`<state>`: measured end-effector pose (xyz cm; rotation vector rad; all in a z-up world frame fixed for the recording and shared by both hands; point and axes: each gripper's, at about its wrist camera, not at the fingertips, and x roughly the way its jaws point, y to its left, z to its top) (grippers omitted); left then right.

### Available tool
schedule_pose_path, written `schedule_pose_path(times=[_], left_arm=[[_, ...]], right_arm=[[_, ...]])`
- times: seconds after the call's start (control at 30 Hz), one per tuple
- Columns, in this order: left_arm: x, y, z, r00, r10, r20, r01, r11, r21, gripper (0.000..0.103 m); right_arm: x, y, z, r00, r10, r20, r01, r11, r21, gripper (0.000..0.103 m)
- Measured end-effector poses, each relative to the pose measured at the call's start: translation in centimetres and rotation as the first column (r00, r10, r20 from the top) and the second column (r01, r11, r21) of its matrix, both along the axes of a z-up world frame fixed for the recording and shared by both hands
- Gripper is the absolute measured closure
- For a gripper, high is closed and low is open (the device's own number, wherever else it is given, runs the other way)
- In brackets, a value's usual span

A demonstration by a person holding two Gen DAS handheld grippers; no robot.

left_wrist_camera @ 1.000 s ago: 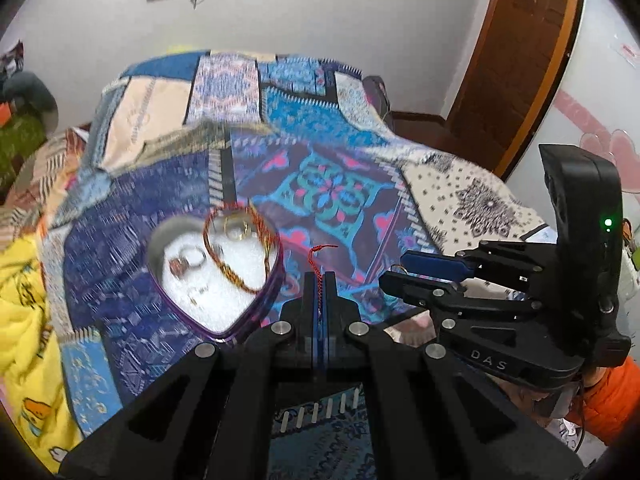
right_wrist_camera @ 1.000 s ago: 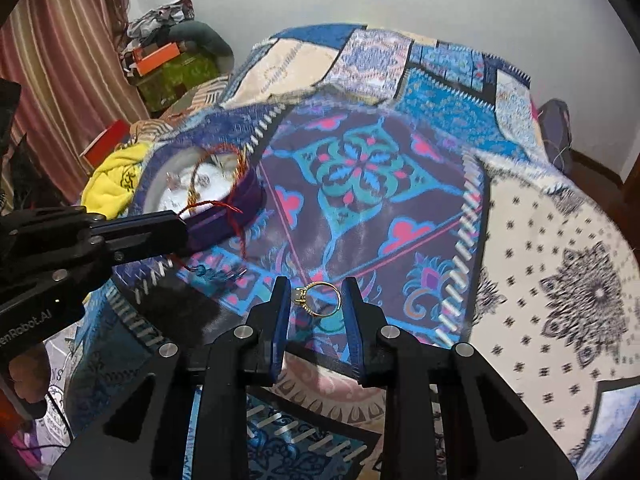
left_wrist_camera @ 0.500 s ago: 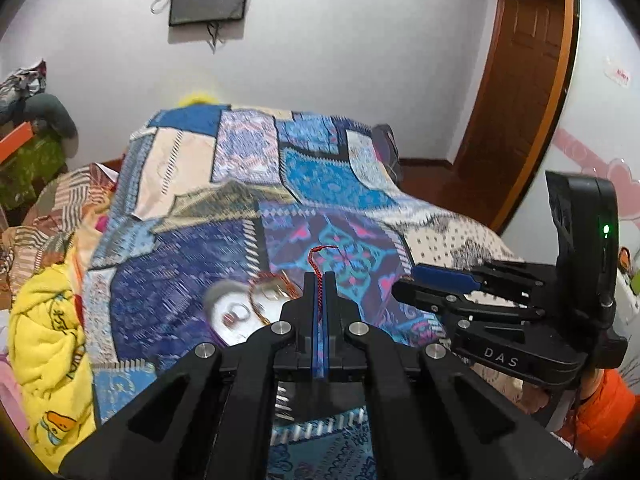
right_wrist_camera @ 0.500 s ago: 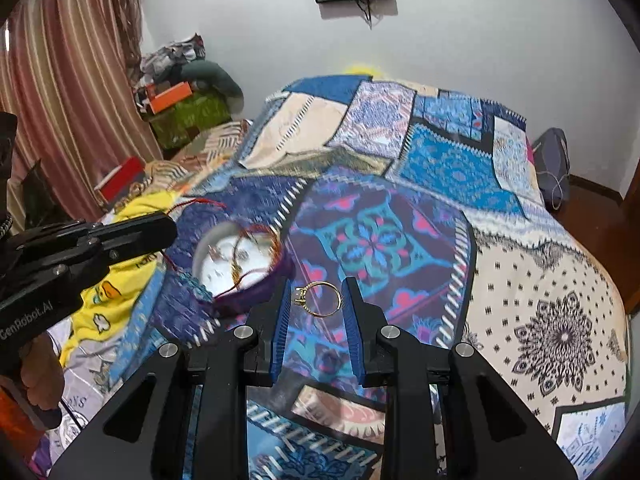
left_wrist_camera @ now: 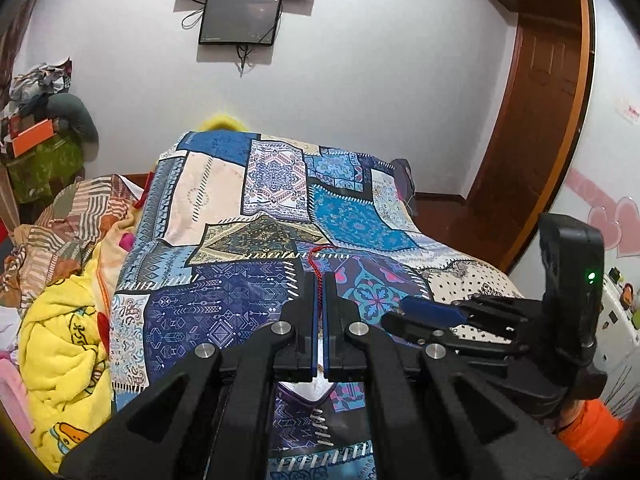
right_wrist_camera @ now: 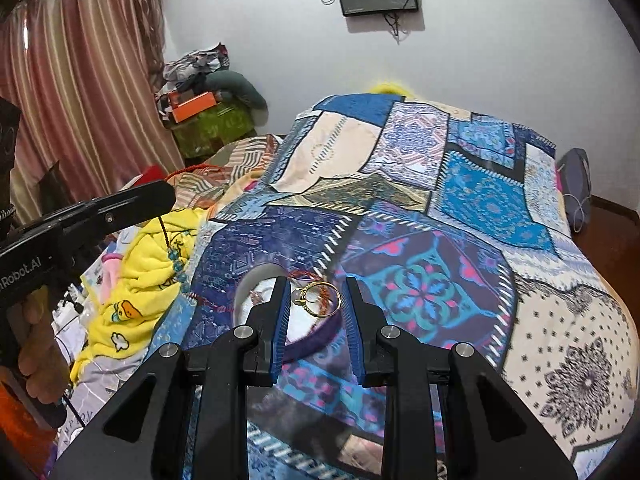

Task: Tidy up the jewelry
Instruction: 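Lower the cord and ring into the heart tin and open both grippers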

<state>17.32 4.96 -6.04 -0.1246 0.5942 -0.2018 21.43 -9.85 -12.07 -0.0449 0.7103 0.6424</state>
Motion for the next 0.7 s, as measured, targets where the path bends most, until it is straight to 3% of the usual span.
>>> schedule_pose_path(times=[0.37,0.7], left_arm=[[1.6,0.4,-2.2,0.999,-0.024,-0.043,0.023,1.000,-0.021,0.103],[3.3,0.7,-6.8,0.983,-0.056,-0.175,0.048,0.997,-0.052,0.103]], right_arm=[[1.1,1.9,-2.5,0.998,0.035,-0.051,-0.037,0.998,-0.046,0.080],[1.8,3.1,-4.2,0.993,0.066,-0.099,-0.074,0.995,-0.072,0.080]])
